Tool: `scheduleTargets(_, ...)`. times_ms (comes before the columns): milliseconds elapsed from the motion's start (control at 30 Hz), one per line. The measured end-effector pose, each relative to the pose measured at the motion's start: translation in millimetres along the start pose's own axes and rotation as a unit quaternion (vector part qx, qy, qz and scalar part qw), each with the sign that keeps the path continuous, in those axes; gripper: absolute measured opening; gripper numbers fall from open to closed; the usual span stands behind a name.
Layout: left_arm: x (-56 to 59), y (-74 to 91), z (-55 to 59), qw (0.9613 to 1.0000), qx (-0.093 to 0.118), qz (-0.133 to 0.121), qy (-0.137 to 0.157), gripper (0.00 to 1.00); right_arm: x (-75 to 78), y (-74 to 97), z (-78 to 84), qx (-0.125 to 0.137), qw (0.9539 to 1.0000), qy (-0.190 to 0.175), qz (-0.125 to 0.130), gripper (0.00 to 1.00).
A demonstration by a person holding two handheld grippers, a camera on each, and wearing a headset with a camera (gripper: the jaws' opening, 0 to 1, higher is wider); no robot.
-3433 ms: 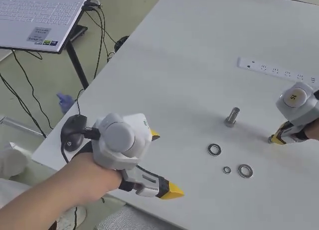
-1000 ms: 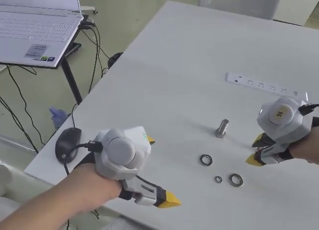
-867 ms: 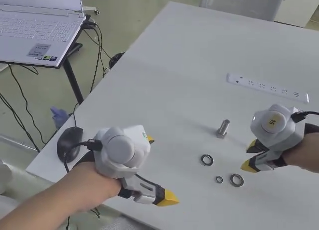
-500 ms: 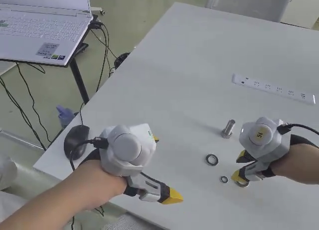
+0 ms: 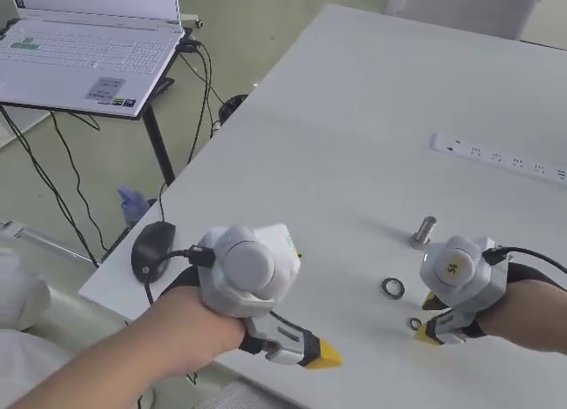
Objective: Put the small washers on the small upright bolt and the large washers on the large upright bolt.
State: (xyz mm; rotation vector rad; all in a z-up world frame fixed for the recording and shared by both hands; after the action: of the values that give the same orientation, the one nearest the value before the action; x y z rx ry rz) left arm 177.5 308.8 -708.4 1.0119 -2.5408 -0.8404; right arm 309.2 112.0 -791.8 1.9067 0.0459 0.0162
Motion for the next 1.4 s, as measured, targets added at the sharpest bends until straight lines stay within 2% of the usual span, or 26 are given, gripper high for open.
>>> scheduleTargets(467,-1.5,2.3,2.2,1.0,0.005,-0.003,0.005,0.85,-4.8,0.5,-1.0,-0.004,0.9999,0.009,0.01,0.25)
scheduleTargets(767,0.7,3.2,5.6,1.0,0.002,-0.002,0.008,0.84,-6.4,-2.6,-10.1,-0.028,0.9993,0.022,0.011,0.16)
scheduleTargets(933,0.8,3.0,6.4,1.0,0.001,-0.002,0.009,0.82,-8.3,-3.6,-14.9,-0.06,0.9974,0.04,0.009,0.15)
scheduleTargets(1067,0.9,2.9,5.1,0.9999,0.003,-0.003,0.01,0.82,-8.7,-3.9,-16.4,-0.072,0.9963,0.045,0.009,0.14)
scheduleTargets(1167,0.5,2.1,4.9,0.9999,0.003,-0.002,0.01,0.81,-7.9,-2.4,-14.6,-0.068,0.9968,0.039,0.007,0.13)
scheduleTargets(1400,0.8,0.6,3.9,0.9999,0.002,-0.001,0.01,0.81,-4.3,-1.2,-8.9,-0.038,0.9993,0.001,0.005,0.13)
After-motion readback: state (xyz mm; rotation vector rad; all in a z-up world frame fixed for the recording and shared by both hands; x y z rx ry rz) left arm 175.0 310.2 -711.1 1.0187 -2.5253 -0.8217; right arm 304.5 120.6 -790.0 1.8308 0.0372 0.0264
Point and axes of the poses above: the centre of the closed fingertips' face, and the gripper's own axes: y roughly backward along the fingers, x roughly to its right, z roughly out of its underside, the point moved 9 cm from there along y, roughly backward along the fingers, and after that the axes turned 3 degrees about x, right-handed, at the moved point
